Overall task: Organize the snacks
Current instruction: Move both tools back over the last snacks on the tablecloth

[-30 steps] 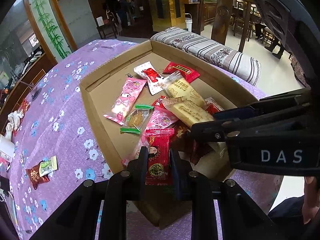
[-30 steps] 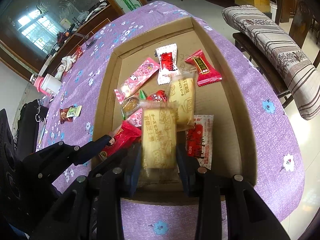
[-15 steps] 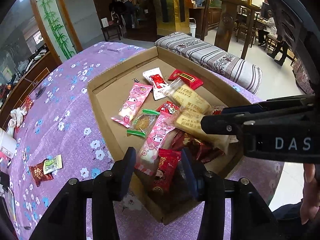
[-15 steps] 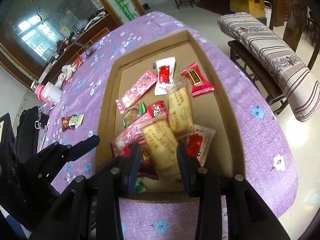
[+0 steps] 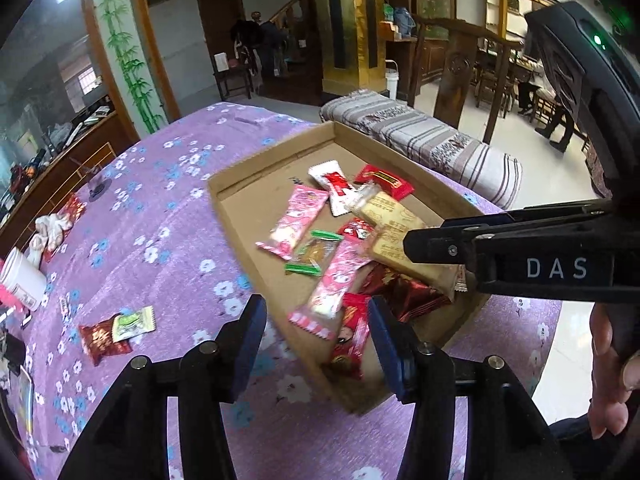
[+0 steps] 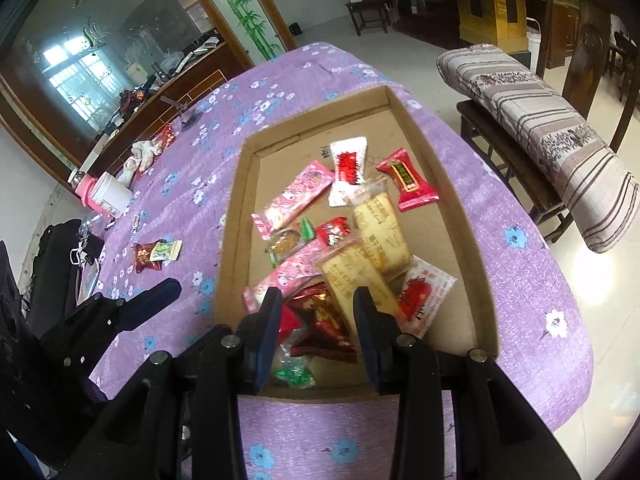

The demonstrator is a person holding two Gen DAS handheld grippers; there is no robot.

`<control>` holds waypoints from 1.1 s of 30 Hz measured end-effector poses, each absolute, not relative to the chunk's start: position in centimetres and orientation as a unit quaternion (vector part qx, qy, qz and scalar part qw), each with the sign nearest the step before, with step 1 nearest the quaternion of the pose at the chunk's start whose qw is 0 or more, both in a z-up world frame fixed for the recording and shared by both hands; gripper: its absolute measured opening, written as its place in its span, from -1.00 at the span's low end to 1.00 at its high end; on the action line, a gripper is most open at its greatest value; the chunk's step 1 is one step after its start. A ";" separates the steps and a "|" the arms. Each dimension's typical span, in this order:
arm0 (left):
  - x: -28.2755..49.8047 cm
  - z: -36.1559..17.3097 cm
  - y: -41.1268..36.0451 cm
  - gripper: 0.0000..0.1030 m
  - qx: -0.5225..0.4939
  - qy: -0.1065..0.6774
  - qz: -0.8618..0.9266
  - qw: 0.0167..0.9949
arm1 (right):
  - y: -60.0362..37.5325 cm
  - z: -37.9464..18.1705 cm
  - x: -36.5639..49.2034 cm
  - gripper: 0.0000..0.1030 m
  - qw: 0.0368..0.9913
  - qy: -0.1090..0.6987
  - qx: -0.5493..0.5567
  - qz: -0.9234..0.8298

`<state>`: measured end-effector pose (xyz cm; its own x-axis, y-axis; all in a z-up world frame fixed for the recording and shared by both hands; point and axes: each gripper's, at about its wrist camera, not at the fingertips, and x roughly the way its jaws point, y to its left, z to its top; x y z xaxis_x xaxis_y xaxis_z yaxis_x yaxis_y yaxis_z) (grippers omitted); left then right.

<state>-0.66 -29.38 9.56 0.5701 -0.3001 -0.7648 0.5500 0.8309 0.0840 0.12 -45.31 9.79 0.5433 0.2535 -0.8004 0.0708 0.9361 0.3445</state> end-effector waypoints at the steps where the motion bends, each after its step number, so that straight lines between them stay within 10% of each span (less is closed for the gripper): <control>1: -0.7 9.6 -28.9 0.07 0.155 0.394 -0.241 0.873 | -44.9 9.9 0.1 -0.31 0.863 0.474 0.168 0.055; 33: 17.5 4.5 -6.6 0.13 -0.053 0.514 -0.171 0.839 | -35.1 9.5 -3.4 -0.24 0.855 0.504 0.097 0.075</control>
